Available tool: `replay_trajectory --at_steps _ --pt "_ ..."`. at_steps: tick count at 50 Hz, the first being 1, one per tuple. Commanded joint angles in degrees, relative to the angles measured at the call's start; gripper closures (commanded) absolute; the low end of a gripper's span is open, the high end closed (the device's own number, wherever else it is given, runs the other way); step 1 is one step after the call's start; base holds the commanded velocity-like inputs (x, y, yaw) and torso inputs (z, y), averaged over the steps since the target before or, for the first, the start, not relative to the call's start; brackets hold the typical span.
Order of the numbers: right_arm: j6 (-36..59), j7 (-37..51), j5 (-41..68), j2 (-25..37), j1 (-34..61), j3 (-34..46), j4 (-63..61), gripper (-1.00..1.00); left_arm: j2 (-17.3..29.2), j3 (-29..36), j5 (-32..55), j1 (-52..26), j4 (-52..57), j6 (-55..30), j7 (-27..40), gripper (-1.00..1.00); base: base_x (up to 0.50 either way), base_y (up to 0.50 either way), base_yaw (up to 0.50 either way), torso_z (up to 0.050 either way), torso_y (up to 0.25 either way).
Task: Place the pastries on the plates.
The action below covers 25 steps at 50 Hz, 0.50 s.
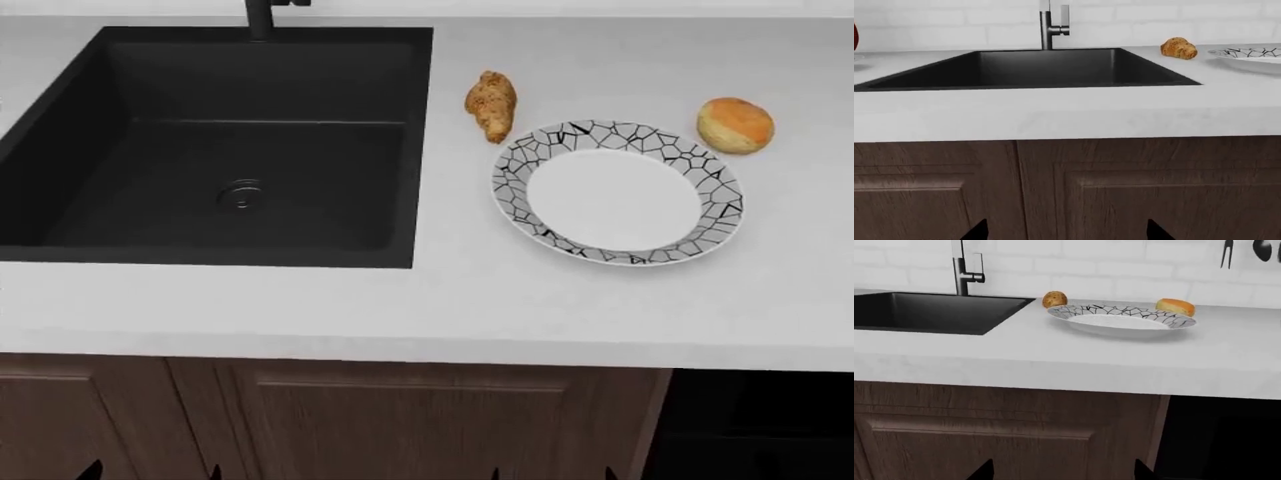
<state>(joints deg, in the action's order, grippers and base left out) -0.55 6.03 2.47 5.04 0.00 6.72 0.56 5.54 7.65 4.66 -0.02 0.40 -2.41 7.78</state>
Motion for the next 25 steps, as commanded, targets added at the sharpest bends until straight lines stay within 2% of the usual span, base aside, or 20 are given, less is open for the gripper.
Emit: replay_trajectory --at_steps 1,15,17,19,22,24,25 --pt "0.33 -0.76 0.27 -0.30 -0.40 -0.55 -0.16 -1.00 -0.74 -0.48 -1.05 0.04 -0.57 -0.38 -0.13 -1.00 0.00 0.00 0.00 0.050 0.023" --pt "0.34 0.03 1.69 0.61 0.05 0.23 0.31 -1.00 -0.05 0.37 -0.66 -0.09 -0.26 -0.49 1.77 -1.00 0.00 0.00 0.00 0.050 0.023" --pt "5.21 -0.62 6.19 0.76 0.34 -1.72 -2.77 -1.00 -0.16 -1.80 2.38 -1.17 1.33 -6.57 2.50 -1.00 0.00 0.00 0.00 0.022 0.000" --pt "11.16 0.36 5.82 2.20 0.30 -1.50 -8.43 -1.00 1.30 -1.71 2.00 -0.70 6.94 -10.88 2.99 -1.00 0.00 0.00 0.00 0.000 0.000" --pt "29.07 0.68 5.12 7.76 2.23 -1.10 -30.73 -1.00 6.73 -2.49 2.88 -0.46 24.73 -24.09 2.17 -1.00 0.00 0.00 0.00 0.000 0.000" --pt "41.74 0.39 8.27 10.02 5.97 -3.34 -42.68 -1.00 9.72 -4.58 5.25 -2.56 37.18 -35.99 2.15 -1.00 0.01 0.00 0.00 0.000 0.000" --pt "45.31 0.50 9.37 10.25 7.22 -4.19 -45.23 -1.00 10.01 -5.50 6.37 -3.39 39.77 -38.58 2.05 -1.00 0.00 0.00 0.00 0.000 0.000"
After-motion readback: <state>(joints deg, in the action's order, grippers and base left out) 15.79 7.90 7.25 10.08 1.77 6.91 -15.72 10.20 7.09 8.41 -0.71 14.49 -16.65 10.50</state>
